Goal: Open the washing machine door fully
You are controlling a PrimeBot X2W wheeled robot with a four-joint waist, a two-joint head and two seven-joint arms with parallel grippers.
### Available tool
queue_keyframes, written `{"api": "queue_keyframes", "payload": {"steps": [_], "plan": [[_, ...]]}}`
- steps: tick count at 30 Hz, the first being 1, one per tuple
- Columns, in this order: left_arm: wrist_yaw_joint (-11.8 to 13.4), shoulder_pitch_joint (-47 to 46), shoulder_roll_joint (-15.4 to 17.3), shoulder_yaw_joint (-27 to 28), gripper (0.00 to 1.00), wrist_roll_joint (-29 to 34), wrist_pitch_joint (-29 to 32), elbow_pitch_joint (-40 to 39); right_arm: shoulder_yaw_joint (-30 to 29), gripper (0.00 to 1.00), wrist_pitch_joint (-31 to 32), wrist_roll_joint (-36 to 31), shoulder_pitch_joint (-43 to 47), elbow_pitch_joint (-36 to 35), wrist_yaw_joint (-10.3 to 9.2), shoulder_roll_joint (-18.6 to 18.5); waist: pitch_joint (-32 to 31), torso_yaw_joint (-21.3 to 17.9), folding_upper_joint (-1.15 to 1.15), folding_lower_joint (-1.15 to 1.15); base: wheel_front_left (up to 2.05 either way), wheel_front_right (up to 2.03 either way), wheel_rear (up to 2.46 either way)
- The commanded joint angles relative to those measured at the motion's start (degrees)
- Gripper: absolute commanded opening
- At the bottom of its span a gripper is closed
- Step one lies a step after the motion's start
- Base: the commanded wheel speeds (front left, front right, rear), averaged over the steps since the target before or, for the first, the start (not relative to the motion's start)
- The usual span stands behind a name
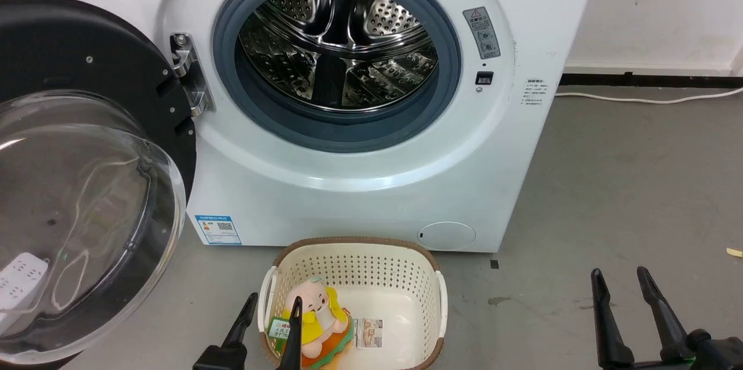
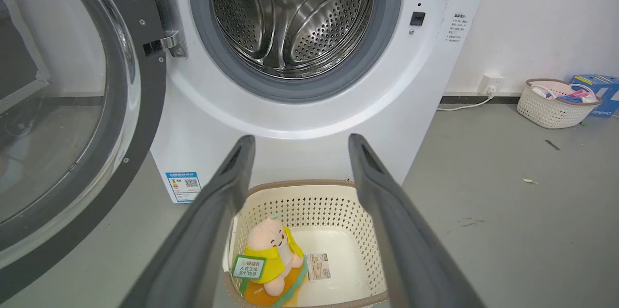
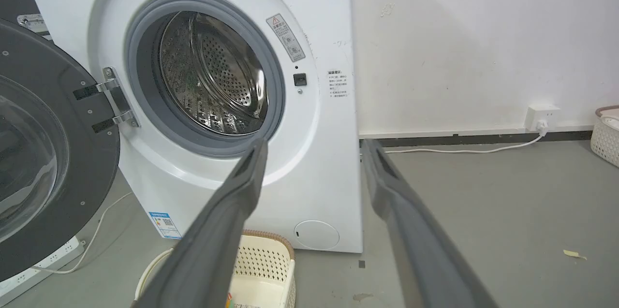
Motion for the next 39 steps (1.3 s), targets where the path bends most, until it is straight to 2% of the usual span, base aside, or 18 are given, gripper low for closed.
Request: {"api": "queue_keyframes", "payload": {"steps": [1, 37, 38, 39], "plan": [[-0.1, -0.1, -0.1, 0.1, 1.0, 0.4, -0.3, -0.2, -0.1, 1.0, -0.2, 0.2, 0.4, 0.0, 0.06, 0.3, 0.0, 0.0, 0.0, 0.0, 0.0, 0.0, 0.0], [-1.2, -0.2, -1.0, 1.7, 1.0, 1.4, -0.3, -0.9, 0.4, 1.0, -0.2, 0.3, 0.1, 0.2, 0.06, 0.3, -0.1, 0.0, 0.0, 0.0, 0.0, 0.0, 0.0], [-1.0, 0.0, -0.9, 1.7, 0.0, 1.0, 0.0, -0.9, 0.4, 0.0, 0.0, 0.0, 0.0, 0.2, 0.0, 0.0, -0.1, 0.0, 0.0, 0.0, 0.0, 0.0, 0.0], [-1.1, 0.0, -0.9, 1.7, 0.0, 1.0, 0.0, -1.1, 0.4, 0.0, 0.0, 0.0, 0.0, 0.2, 0.0, 0.0, -0.1, 0.0, 0.0, 0.0, 0.0, 0.0, 0.0]]}}
